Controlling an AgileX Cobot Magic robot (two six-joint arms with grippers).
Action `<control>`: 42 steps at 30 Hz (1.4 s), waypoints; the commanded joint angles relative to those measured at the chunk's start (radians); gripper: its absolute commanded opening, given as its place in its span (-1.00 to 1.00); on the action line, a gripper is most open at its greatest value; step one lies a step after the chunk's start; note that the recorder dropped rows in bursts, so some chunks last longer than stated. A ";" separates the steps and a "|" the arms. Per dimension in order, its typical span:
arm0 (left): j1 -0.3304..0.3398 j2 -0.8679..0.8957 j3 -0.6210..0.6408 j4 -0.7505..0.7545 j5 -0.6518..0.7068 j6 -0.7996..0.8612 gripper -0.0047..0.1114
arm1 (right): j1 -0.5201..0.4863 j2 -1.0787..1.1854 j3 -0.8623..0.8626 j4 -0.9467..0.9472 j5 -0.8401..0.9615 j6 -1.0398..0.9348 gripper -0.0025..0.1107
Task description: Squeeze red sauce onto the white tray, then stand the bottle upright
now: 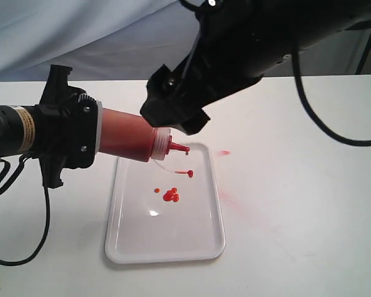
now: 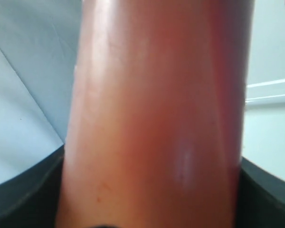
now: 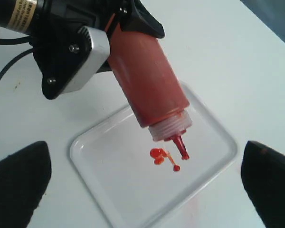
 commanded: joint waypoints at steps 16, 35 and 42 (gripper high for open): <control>0.001 -0.008 0.019 -0.027 -0.042 -0.128 -0.92 | 0.004 -0.143 0.262 -0.013 -0.049 0.077 0.90; 0.215 -0.138 0.151 -0.086 -0.441 -0.247 -0.92 | 0.012 -0.305 1.028 0.345 -1.136 0.125 0.90; 0.299 -0.218 0.249 -0.086 -0.613 -0.365 -0.92 | 0.012 -0.305 1.097 0.104 -1.323 0.497 0.90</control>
